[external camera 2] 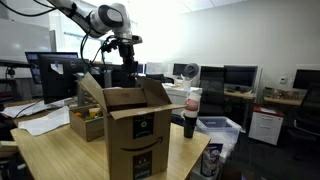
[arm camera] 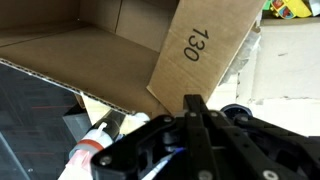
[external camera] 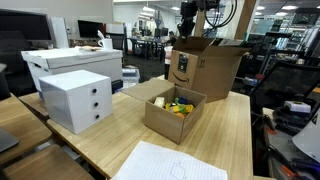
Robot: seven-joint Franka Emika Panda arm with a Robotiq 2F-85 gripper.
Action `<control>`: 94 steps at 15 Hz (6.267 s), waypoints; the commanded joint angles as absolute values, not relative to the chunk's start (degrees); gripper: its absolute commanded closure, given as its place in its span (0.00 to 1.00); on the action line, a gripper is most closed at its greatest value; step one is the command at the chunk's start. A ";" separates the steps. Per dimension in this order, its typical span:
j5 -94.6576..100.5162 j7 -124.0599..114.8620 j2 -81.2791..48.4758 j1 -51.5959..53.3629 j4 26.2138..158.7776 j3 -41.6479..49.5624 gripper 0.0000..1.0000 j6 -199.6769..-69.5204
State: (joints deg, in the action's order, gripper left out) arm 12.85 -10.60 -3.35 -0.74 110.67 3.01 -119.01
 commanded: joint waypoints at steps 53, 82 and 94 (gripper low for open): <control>12.33 47.03 -14.37 -10.19 87.01 4.51 0.00 -95.80; 12.17 51.34 -12.97 -12.11 97.32 7.37 0.87 -105.25; -4.03 42.78 -16.51 -16.50 89.13 9.55 0.96 -87.36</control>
